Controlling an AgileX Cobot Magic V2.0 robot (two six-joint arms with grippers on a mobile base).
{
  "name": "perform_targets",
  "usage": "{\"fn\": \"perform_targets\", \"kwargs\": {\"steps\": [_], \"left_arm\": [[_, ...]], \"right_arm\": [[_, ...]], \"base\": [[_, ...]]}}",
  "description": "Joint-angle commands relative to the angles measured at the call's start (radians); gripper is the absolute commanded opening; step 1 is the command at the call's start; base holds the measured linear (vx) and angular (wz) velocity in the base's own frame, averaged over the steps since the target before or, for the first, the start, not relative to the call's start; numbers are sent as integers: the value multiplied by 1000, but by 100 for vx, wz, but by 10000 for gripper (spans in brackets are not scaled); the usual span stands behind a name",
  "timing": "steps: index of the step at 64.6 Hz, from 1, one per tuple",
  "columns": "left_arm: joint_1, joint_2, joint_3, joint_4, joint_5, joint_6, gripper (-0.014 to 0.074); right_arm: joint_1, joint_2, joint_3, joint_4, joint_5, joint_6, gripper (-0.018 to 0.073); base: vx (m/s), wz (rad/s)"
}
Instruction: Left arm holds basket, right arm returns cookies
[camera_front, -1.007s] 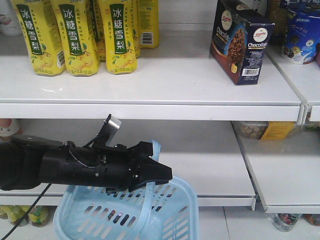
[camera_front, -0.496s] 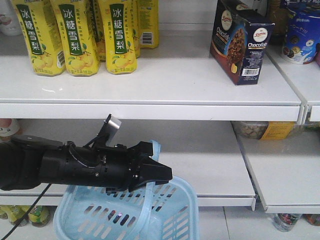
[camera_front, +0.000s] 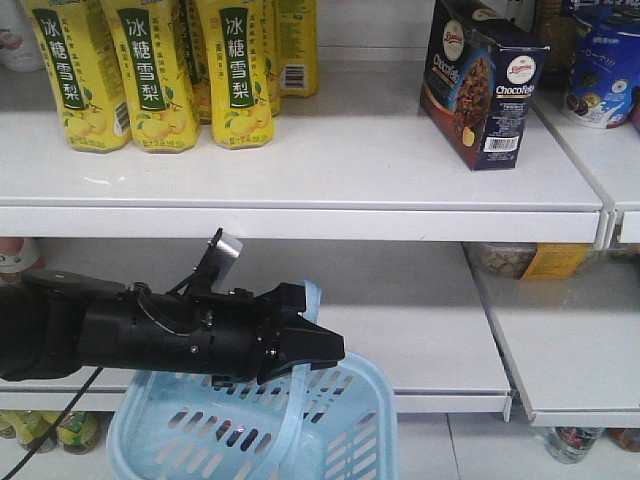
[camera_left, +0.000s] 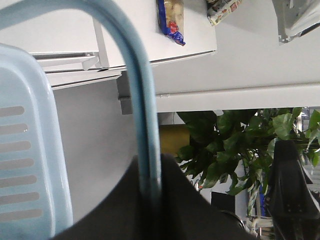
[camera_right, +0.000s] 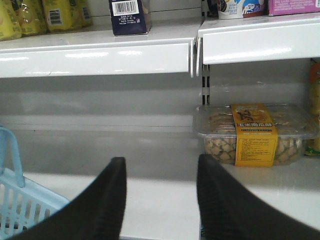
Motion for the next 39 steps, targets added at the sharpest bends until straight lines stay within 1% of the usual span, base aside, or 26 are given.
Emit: {"fn": "perform_targets", "kwargs": {"steps": [1,4,5,39], "left_arm": [[-1,-51,-35,-57,17,57,-6],[-1,-51,-35,-57,17,57,-6],[-1,-51,-35,-57,17,57,-6],[-1,-51,-35,-57,17,57,-6]], "right_arm": [[0,10,-27,0,-83,-16,82],[0,10,-27,0,-83,-16,-3],[0,10,-27,2,-83,-16,-15],[0,10,-27,5,-80,-9,-8]], "base": [[0,0],[0,0],[0,0],[0,0]]}}
